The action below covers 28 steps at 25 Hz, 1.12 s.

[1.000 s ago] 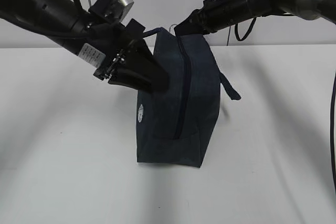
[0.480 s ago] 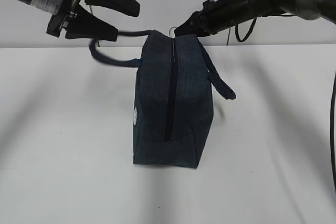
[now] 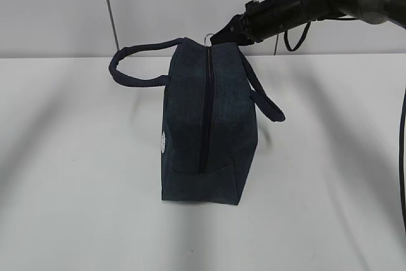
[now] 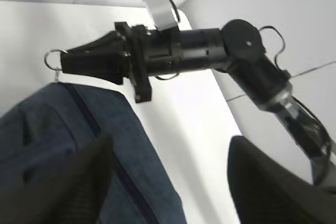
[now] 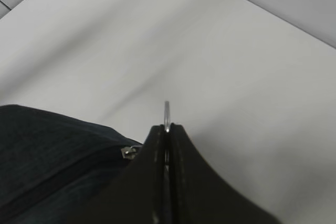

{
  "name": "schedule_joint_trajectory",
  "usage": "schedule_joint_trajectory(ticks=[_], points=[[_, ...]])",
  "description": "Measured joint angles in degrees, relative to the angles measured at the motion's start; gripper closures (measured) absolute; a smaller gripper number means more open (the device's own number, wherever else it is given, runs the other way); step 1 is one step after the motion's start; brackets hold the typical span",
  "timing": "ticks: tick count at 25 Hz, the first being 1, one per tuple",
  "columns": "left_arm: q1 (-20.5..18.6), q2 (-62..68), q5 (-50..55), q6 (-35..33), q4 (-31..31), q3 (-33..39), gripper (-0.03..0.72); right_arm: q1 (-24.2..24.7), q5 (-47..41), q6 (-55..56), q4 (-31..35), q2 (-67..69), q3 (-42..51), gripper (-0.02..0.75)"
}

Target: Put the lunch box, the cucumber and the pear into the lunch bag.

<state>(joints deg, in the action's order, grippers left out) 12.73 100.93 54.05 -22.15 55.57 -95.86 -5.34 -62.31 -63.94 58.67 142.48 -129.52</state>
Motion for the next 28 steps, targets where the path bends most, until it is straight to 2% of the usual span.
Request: schedule_joint_trajectory(ticks=[3,8,11,21,25,28], points=[[0.00,7.05,0.62,0.12,-1.83,-5.08,0.223,0.00,-0.26,0.00,0.00,0.00,0.00,0.754],[0.00,18.65,3.38,4.99,-7.61,-14.13,0.223,0.00,-0.30,0.00,0.00,0.00,0.00,0.754],[0.00,23.18,4.73,7.19,-9.03,-18.06,0.225,0.00,-0.40,0.00,0.00,0.00,0.00,0.754],[3.06,26.22,4.88,8.33,-8.81,-19.42,0.244,0.00,-0.40,0.00,-0.10,0.00,0.00,0.754],[3.82,26.22,4.88,8.33,-8.81,-19.42,0.328,0.00,-0.40,0.00,-0.22,0.00,0.00,0.754],[3.82,26.26,5.02,8.33,-8.87,-19.42,0.483,0.00,-0.40,0.00,-0.60,0.00,0.00,0.754]])
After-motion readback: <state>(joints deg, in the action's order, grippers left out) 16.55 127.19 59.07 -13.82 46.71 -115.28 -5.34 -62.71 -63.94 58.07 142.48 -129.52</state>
